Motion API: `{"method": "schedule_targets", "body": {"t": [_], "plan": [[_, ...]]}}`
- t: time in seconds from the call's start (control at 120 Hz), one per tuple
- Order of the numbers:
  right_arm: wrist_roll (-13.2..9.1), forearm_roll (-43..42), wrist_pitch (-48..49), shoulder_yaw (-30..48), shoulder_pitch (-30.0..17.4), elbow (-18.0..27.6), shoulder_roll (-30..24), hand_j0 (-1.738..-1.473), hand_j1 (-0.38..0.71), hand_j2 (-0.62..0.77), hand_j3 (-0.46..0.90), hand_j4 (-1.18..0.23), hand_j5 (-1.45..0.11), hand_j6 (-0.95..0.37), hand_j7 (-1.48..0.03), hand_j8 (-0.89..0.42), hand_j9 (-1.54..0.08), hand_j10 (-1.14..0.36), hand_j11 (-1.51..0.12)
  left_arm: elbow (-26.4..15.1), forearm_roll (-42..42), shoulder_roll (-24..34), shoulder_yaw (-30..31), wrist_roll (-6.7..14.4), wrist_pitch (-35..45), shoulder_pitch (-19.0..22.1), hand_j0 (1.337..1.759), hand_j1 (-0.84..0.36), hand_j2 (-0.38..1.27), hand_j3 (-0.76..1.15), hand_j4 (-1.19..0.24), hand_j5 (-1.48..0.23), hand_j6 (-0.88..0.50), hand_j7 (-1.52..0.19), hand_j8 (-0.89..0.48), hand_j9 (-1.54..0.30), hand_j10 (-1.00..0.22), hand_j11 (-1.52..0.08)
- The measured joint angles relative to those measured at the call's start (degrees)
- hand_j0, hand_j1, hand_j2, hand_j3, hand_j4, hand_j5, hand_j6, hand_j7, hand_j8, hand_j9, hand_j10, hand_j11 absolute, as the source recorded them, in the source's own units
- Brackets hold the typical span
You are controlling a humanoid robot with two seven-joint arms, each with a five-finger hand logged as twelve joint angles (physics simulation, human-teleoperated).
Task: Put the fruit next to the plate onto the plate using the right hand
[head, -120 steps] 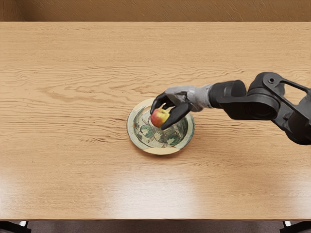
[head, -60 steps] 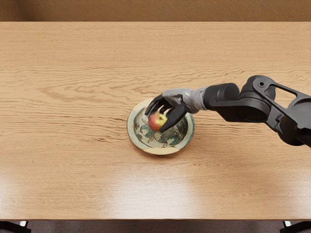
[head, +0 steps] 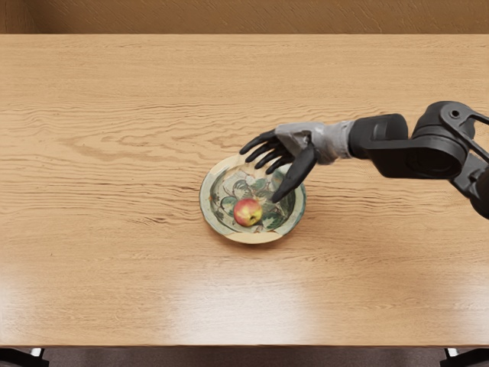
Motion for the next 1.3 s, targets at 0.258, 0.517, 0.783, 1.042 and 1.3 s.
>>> {"method": "schedule_targets", "body": {"t": [0.258, 0.517, 0.783, 1.042, 1.3], "plan": [[0.0, 17.32, 8.59, 1.08, -0.97, 0.27, -7.13, -1.658, -0.22, -0.02, 0.0, -0.11, -0.14, -0.11, -0.14, -0.11, -0.14, -0.11, -0.14, 0.0, 0.0, 0.0, 0.0, -0.01, 0.0, 0.0, 1.658, 0.07, 0.05, 0.0, -0.23, -0.3, -0.23, -0.3, -0.23, -0.3, -0.23, -0.3], [0.0, 34.78, 13.41, 6.26, -7.58, -2.54, -15.0, -1.658, -0.28, -0.01, 0.0, -0.06, -0.08, -0.06, -0.08, -0.06, -0.08, -0.06, -0.08, 0.0, 0.0, 0.0, 0.01, -0.01, 0.0, 0.0, 1.658, 0.07, 0.05, 0.0, -0.23, -0.3, -0.23, -0.3, -0.23, -0.3, -0.23, -0.3], [0.0, 45.25, 13.84, 6.27, -12.05, -9.73, -20.4, -1.658, -0.3, -0.01, 0.0, -0.04, -0.06, -0.04, -0.06, -0.04, -0.06, -0.04, -0.06, 0.0, 0.0, 0.0, -0.01, -0.01, 0.0, 0.0, 1.658, 0.07, 0.05, 0.0, -0.23, -0.3, -0.23, -0.3, -0.23, -0.3, -0.23, -0.3], [0.0, 49.59, 13.88, 5.19, -14.27, -10.88, -23.58, -1.658, -0.3, -0.01, 0.0, -0.04, -0.05, -0.04, -0.05, -0.04, -0.05, -0.04, -0.05, 0.0, 0.01, 0.0, 0.0, 0.0, 0.0, 0.0, 1.658, 0.07, 0.05, 0.0, -0.23, -0.3, -0.23, -0.3, -0.23, -0.3, -0.23, -0.3], [0.0, 52.33, 13.88, 4.77, -15.07, -4.64, -25.49, -1.658, -0.3, -0.01, 0.0, -0.03, -0.05, -0.03, -0.05, -0.03, -0.05, -0.04, -0.05, 0.0, 0.01, 0.0, -0.02, -0.02, 0.0, 0.0, 1.658, 0.07, 0.05, 0.0, -0.23, -0.3, -0.23, -0.3, -0.23, -0.3, -0.23, -0.3]]}}
